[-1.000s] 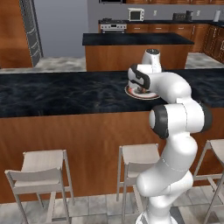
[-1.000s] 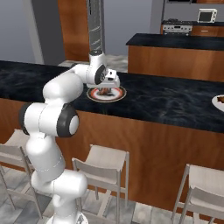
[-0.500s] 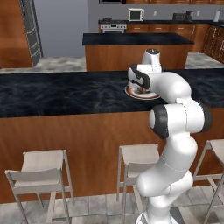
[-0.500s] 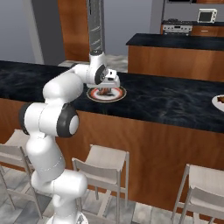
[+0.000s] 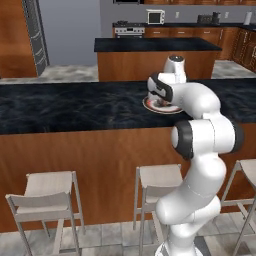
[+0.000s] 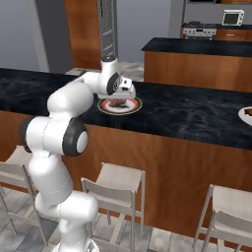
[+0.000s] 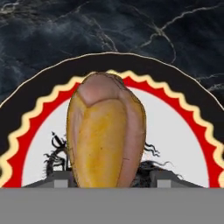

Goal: Take the chicken drumsticks from the pan and place one on each plate on the dining counter.

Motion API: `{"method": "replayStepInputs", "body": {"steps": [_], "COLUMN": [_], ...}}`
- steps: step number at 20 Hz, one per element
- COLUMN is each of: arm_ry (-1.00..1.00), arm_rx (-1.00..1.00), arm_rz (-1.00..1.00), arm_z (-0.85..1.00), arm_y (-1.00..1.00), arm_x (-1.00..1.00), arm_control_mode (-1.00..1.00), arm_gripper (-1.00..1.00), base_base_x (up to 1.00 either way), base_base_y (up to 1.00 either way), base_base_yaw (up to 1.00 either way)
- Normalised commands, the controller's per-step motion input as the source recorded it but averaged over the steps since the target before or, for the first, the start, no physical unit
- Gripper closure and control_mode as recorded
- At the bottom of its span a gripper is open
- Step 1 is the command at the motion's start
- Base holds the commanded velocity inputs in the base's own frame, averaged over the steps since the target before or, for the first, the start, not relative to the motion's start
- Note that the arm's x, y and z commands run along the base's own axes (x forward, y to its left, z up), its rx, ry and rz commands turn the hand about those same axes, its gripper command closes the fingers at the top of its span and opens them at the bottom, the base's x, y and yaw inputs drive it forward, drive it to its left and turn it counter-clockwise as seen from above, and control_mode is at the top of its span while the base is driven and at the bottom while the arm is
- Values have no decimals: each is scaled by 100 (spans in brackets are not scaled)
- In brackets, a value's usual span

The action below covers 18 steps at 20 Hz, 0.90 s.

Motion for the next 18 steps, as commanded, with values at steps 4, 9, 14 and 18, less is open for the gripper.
{"method": "replayStepInputs", "body": {"steps": [4,9,14,18], "arm_ry": [-20,-22,-9,0], "arm_rx": [0,0,0,0], "arm_rz": [0,0,0,-6], "arm_z": [10,29,34,7], "arm_y": [-5,0,-2,-4], "arm_x": [-29,-15,-55,-99], "arm_control_mode": [-100,-100,-100,-100], "arm_gripper": [-100,-100,-100,-100], "base_base_x": [0,0,0,0], "base_base_y": [0,0,0,0], "base_base_yaw": [0,0,0,0]}}
